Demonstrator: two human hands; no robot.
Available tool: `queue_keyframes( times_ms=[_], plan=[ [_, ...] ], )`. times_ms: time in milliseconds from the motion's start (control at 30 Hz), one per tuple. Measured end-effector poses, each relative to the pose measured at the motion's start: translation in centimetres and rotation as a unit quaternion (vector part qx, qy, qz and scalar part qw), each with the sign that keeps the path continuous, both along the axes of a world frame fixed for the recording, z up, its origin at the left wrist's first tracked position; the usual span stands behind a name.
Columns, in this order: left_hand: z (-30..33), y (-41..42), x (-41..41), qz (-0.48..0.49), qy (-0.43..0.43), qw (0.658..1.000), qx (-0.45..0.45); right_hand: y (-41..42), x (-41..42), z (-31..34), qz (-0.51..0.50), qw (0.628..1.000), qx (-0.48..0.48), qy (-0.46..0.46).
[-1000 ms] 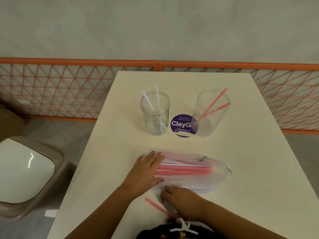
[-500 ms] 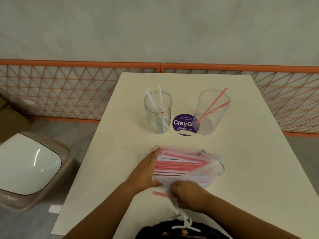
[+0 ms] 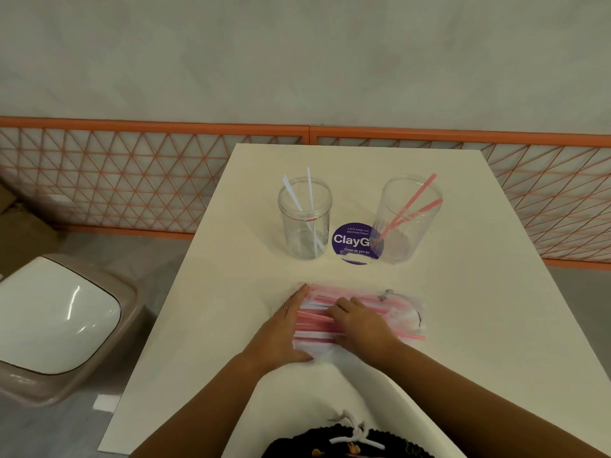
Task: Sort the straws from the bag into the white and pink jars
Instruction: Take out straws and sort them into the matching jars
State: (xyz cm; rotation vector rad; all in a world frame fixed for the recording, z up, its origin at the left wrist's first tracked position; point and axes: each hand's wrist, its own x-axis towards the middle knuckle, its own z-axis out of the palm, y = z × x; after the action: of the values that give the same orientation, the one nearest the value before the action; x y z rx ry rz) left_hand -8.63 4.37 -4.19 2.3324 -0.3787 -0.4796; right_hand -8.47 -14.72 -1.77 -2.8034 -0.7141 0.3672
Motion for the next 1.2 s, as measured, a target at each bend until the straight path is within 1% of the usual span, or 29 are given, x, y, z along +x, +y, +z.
queue_keyframes(
  times_ms=[100, 333, 433, 500, 633, 733, 800, 900, 1067, 1100, 1133, 1167, 1200],
  plan=[
    [0.0, 0.1, -0.1, -0.002, 0.004, 1.000, -0.004, 0.0, 0.6, -0.7, 0.019, 1.000, -0.004, -0.007],
    [-0.2, 0.4, -0.2, 0.011, -0.002, 1.000, -0.019, 0.2, 0.5, -1.0, 0.008, 1.000, -0.021, 0.011],
    [-0.5, 0.5, 0.1, 0.034, 0.038, 0.998, -0.023, 0.2, 0.6, -1.3, 0.001, 1.000, -0.022, 0.016],
    [-0.4, 0.4, 0.1, 0.058, 0.063, 0.995, -0.042, 0.2, 0.6, -1.3, -0.007, 0.999, -0.036, 0.024],
    [-0.3, 0.0, -0.4, 0.023, 0.034, 0.999, -0.028, -0.1, 0.5, -1.2, -0.022, 0.997, -0.050, 0.052],
    [0.0, -0.1, -0.5, 0.030, 0.050, 0.997, -0.040, -0.6, 0.1, -1.4, -0.022, 0.997, -0.044, 0.054],
    [0.2, -0.3, -0.8, 0.028, 0.046, 0.998, -0.039, -1.0, -0.1, -1.3, -0.026, 0.998, -0.028, 0.054],
    [0.3, -0.5, -0.8, 0.019, 0.030, 0.999, -0.041, -1.7, 0.0, -0.7, -0.052, 0.996, 0.016, 0.076],
    [0.8, -0.7, -0.9, 0.012, 0.006, 0.998, -0.064, -3.0, 1.4, 2.5, -0.110, 0.980, 0.132, 0.100],
    [1.0, -1.0, -1.0, 0.016, -0.014, 0.998, -0.059, -3.3, 1.7, 3.3, -0.129, 0.971, 0.170, 0.112],
    [1.3, -1.2, -1.0, 0.021, -0.037, 0.998, -0.047, -3.6, 2.0, 4.2, -0.153, 0.953, 0.225, 0.131],
    [1.7, -1.5, -1.0, 0.029, -0.059, 0.998, -0.027, -3.8, 2.2, 5.0, -0.179, 0.927, 0.290, 0.158],
    [2.0, -1.7, -0.9, 0.038, -0.077, 0.996, -0.006, -4.1, 2.4, 5.9, -0.198, 0.892, 0.360, 0.187]
  ],
)
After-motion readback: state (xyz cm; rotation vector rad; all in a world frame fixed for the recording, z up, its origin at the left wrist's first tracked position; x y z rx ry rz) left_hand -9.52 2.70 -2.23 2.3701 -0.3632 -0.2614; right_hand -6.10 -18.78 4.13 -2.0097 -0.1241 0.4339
